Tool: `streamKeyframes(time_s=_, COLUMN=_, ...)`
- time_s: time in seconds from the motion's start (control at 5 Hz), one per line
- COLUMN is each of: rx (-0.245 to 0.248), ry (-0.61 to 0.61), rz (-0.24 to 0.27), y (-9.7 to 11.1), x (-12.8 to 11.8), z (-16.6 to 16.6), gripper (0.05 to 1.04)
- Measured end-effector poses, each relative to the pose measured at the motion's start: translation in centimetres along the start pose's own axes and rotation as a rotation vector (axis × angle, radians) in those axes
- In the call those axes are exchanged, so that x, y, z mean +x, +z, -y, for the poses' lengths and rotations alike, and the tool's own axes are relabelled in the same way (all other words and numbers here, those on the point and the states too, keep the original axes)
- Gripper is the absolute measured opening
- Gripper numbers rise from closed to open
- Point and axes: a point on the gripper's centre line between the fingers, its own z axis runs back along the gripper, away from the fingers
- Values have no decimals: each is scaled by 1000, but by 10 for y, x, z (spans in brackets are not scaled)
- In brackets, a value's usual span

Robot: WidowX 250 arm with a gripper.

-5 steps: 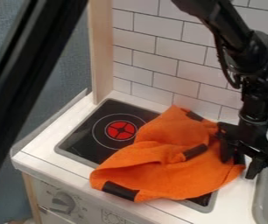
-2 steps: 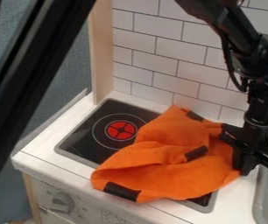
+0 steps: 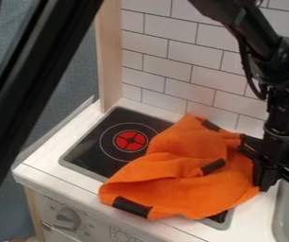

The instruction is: Fold the cloth from bottom right to top left

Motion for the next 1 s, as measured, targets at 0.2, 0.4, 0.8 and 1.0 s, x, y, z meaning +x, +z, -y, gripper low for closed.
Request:
streamKeyframes(time_s=0.2, rx=-23, ry=-19, rz=3, y=11, x=1, z=-5, gripper=49)
streamKeyframes(time_s=0.4, rx=-53, ry=-51, rz=45, y=43, x=3, z=-11, gripper=49)
streamKeyframes(time_s=0.8, rx=-74, ry=-51, rz=78, y=84, x=-23, z=-50, gripper=49)
streamKeyframes(time_s=1.0, rx=-97, ry=-31, rz=86, y=85, x=-45, z=-73, gripper=49)
